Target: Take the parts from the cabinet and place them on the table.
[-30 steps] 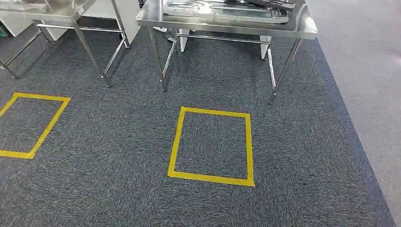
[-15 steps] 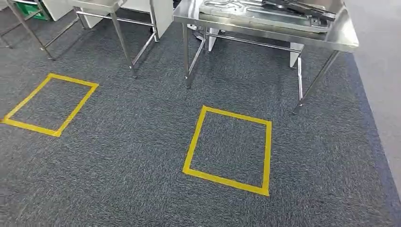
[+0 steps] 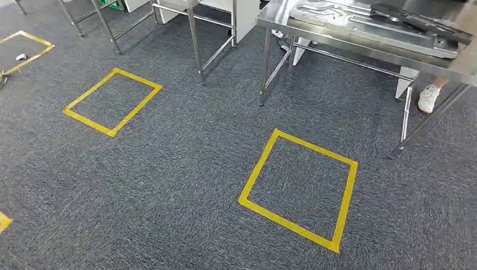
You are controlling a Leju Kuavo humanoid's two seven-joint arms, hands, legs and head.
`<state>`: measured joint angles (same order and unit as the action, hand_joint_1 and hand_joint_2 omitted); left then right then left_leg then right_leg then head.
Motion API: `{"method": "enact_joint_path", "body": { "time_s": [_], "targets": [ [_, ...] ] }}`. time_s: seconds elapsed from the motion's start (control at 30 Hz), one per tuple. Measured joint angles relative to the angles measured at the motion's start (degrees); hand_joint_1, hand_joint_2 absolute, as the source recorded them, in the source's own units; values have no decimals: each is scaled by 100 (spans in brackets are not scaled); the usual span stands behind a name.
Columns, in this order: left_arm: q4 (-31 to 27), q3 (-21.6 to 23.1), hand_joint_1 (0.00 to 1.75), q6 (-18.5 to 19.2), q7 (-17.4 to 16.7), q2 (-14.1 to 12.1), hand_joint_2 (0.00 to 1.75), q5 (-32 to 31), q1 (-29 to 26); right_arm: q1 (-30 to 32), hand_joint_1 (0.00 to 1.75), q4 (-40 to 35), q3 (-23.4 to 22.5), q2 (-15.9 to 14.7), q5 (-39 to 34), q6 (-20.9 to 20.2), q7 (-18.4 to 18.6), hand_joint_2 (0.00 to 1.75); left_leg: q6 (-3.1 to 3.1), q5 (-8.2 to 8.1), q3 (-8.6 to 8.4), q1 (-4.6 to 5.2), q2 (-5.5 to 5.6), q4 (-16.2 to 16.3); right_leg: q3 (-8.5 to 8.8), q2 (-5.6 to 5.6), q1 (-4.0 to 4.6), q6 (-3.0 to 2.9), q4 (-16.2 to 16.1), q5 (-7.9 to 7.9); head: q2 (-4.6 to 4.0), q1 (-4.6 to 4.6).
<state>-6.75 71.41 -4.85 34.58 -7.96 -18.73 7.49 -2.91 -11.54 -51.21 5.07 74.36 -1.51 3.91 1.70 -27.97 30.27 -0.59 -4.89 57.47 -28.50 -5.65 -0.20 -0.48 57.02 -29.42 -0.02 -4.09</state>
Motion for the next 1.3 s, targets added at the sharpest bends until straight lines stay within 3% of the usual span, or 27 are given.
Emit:
{"method": "enact_joint_path", "body": {
  "time_s": [0.03, 0.13, 0.17, 0.2, 0.23, 0.3, 0.33, 0.37, 0.43, 0.47, 0.5, 0.57, 0.63, 0.67, 0.7, 0.73, 0.8, 0.83, 0.87, 0.9, 0.97, 1.0, 1.03, 1.07, 1.17, 1.23, 1.3],
  "targets": [
    [0, -9, 0, -26, -15, -4, 0, 2, -4, -5, 0, 7, 46, 24, 41, -13, 26, 0, -97, 44, 8, 2, 125, 9, 9, -54, 10, 22, 27, -19, 0, 7],
    [7, -35, 0, -61, -57, -15, 0, 11, -90, -60, 0, 9, 177, 57, 88, 11, -68, 0, -193, 67, 64, 29, 285, 3, 31, -206, -7, 90, 21, -16, 0, 4],
    [9, -37, 0, -52, -55, -26, 0, 11, -98, -67, 0, 9, 195, 59, 79, 15, -132, 0, -242, 104, 33, -4, 332, -28, 26, -40, -47, 151, 66, -87, 0, 4],
    [11, -35, 0, 0, -57, -33, 0, -9, -88, -73, 0, 9, 206, 59, 44, 15, -164, 0, -263, 116, 51, -6, 370, -30, -49, 265, -53, 171, 238, -242, 0, 2],
    [11, -35, 0, 46, -81, -55, 0, -4, -46, -75, 0, 9, 210, 64, 3, 15, -173, 0, -291, 134, 78, -4, 425, -30, -229, 427, -60, 173, 620, -488, 0, 4],
    [11, -24, 0, 133, -183, -81, 0, -4, 49, -76, 0, 15, 208, 68, -63, 9, -74, 0, -321, 160, 124, 16, 564, -28, -671, 518, -57, 171, 1552, -892, 0, 4],
    [11, -15, 0, 151, -223, -96, 0, -4, 79, -77, 0, 18, 208, 79, -74, 9, 23, 0, -320, 171, 132, 25, 648, -27, -806, 527, -56, 162, 1823, -925, 0, 4],
    [11, -5, 0, 168, -258, -111, 0, -4, 102, -80, 0, 18, 208, 88, -78, 4, 104, 0, -319, 179, 132, 31, 730, -26, -798, 536, -55, 144, 1791, -809, 0, 4],
    [11, 9, 0, 181, -278, -122, 0, -7, 145, -80, 0, 18, 208, 105, -78, -2, 179, 0, -296, 197, 125, 38, 897, -18, -454, 613, -51, 80, 1037, -299, 0, 4],
    [11, 11, 0, 184, -284, -125, 0, -7, 166, -88, 0, 18, 208, 105, -76, -2, 199, 0, -282, 205, 120, 41, 970, -16, -212, 744, -45, 36, 517, -38, 0, 4],
    [11, 13, 0, 184, -284, -122, 0, -4, 190, -89, 0, 18, 208, 103, -76, -7, 218, 0, -260, 219, 133, 28, 1019, -16, -62, 1086, -40, -8, 146, 14, 0, 4],
    [11, 15, 0, 186, -267, -127, 0, -4, 249, -108, 0, 18, 208, 105, -46, -46, 251, 0, -185, 253, 196, 34, 1136, -6, -51, 1015, -22, -2, 67, 14, 0, 4],
    [11, 15, 0, 188, -236, -142, 0, -4, 224, -144, 0, 18, 212, 109, -19, -109, 306, 0, -96, 303, 219, 1, 1275, -56, -41, 910, 5, -58, 43, 40, 0, 4],
    [11, 15, 0, 190, -223, -155, 0, -4, 208, -142, 0, 18, 217, 109, -13, -114, 315, 0, -99, 282, 236, 12, 1178, 4, -17, 821, -67, -108, -71, 111, 0, 2],
    [11, 15, 0, 195, -214, -155, 0, -4, 195, -139, 0, 18, 219, 109, -11, -112, 319, 0, -95, 187, 301, 26, 844, 111, 1, 739, -43, -140, -106, 123, 0, 4],
    [11, 15, 0, 199, -214, -155, 0, -48, 202, -135, 0, 18, 217, 107, -11, -107, 319, 0, -82, -38, 452, 19, 674, 409, -7, 662, -32, -175, -108, 130, 0, 2],
    [11, 15, 0, 201, -238, -151, 0, -55, 223, -101, 0, 18, 217, 107, -33, -105, 319, 0, -26, -514, 866, -10, 583, 1350, -17, 461, 0, -183, -106, 124, 0, 2],
    [11, 17, 0, 201, -258, -149, 0, -55, 215, -98, 0, 18, 214, 107, -43, -103, 319, 0, 1, -625, 1013, -21, 578, 1713, -32, 371, 4, -185, -100, 122, 0, 2],
    [11, 20, 0, 201, -278, -149, 0, -57, 199, -99, 0, 18, 214, 105, -50, -98, 317, 0, 22, -588, 1025, -31, 569, 1784, -33, 288, 3, -183, -98, 120, 0, 0],
    [11, 22, 0, 201, -302, -149, 0, -59, 182, -103, 0, 18, 214, 105, -52, -94, 308, 0, 40, -442, 897, -45, 548, 1580, -31, 212, 1, -176, -93, 116, 0, 2],
    [11, 26, 0, 201, -343, -149, 0, -59, 184, -108, 0, 18, 214, 105, -63, -85, 308, 0, 63, -3, 344, -75, 388, 612, -21, 64, -9, -133, -57, 85, 0, 2],
    [11, 28, 0, 201, -352, -142, 0, -59, 198, -111, 0, 18, 212, 105, -68, -85, 308, 0, 61, 121, 60, -76, 68, 136, -9, 4, 11, -91, -11, 53, 0, 2],
    [9, 33, 0, 201, -354, -131, 0, -59, 238, -102, 0, 15, 208, 94, -70, -81, 310, 0, 3, 61, 38, -11, -19, 37, -29, -58, 50, -41, 36, 6, 0, 0],
    [7, 46, 0, 203, -363, -125, 0, -57, 245, -102, 0, 15, 199, 92, -70, -83, 312, 0, -71, 92, 46, -35, 79, 34, -23, -111, 50, -21, 38, 0, 0, 2],
    [9, 133, 0, 221, -367, -120, 0, -57, 216, -150, 0, 15, 162, 88, -72, -83, 365, 0, -180, 127, 74, -9, 263, 11, 3, -255, 20, 71, 51, -19, 0, 2],
    [9, 173, 0, 230, -369, -109, 0, -99, 224, -134, 0, 15, 133, 81, -76, -83, 406, 0, -239, 165, 104, -27, 358, -1, -131, 307, -25, 137, 388, -317, 0, 2],
    [9, 183, 0, 230, -370, -107, 0, -129, 288, -102, 0, 15, 118, 81, -85, -83, 428, 0, -284, 195, 152, -14, 493, 1, -558, 502, -23, 141, 1286, -781, 0, 4]
  ]
}}
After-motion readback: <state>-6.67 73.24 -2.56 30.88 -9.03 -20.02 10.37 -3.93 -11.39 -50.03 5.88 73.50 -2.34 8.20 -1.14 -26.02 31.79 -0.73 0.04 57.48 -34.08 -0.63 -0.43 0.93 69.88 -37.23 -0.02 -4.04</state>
